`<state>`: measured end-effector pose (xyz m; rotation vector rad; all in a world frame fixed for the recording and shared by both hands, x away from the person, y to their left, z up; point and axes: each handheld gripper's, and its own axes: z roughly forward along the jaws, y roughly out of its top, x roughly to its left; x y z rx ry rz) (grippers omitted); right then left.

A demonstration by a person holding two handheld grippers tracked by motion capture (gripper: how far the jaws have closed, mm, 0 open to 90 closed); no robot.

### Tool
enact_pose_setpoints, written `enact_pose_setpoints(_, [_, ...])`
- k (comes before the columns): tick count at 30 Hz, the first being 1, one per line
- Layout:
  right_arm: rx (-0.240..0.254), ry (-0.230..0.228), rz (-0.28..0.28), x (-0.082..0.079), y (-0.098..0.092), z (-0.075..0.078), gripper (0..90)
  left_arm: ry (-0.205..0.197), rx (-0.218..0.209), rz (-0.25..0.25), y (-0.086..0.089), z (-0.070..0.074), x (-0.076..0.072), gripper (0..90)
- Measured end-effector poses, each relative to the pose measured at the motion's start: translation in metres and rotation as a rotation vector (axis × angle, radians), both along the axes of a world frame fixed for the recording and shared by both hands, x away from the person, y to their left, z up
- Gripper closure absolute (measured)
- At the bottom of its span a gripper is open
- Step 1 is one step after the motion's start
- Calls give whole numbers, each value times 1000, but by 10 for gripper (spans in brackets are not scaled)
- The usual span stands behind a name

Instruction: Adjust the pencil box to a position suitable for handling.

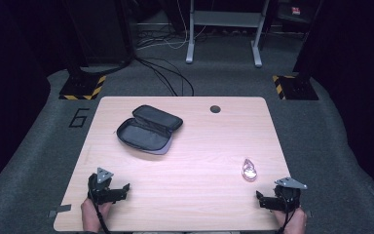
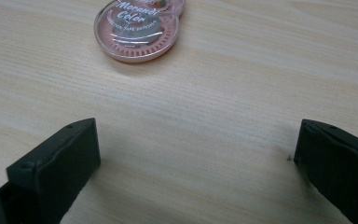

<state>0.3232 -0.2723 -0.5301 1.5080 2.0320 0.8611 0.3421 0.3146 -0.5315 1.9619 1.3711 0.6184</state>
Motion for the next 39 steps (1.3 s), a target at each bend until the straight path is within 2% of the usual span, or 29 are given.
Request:
enact_pose_setpoints(10, [0, 2, -34, 1, -1, 0, 0, -2, -3, 1, 0, 0, 0, 64])
enact_pose_setpoints(13, [-7, 19, -35, 2, -2, 2, 0, -2, -2, 1, 0, 0, 0, 64])
enact_pose_setpoints(19, [15, 15, -52, -1, -1, 6, 1, -3, -2, 2, 0, 0, 0, 63])
enact_pose_setpoints(21, [15, 13, -42, -1, -1, 8, 2, -3, -2, 1, 0, 0, 0, 63])
enact_pose_setpoints(24, [35, 10, -47, -1, 4, 13, 6, -3, -3, 2, 0, 0, 0, 63])
enact_pose_setpoints(33, [56, 3, -38, 4, 17, 23, 6, 7, 0, -2, 0, 1, 0, 63])
enact_pose_setpoints(39, [59, 1, -13, 17, 30, 30, 11, -2, -2, 1, 0, 0, 0, 63])
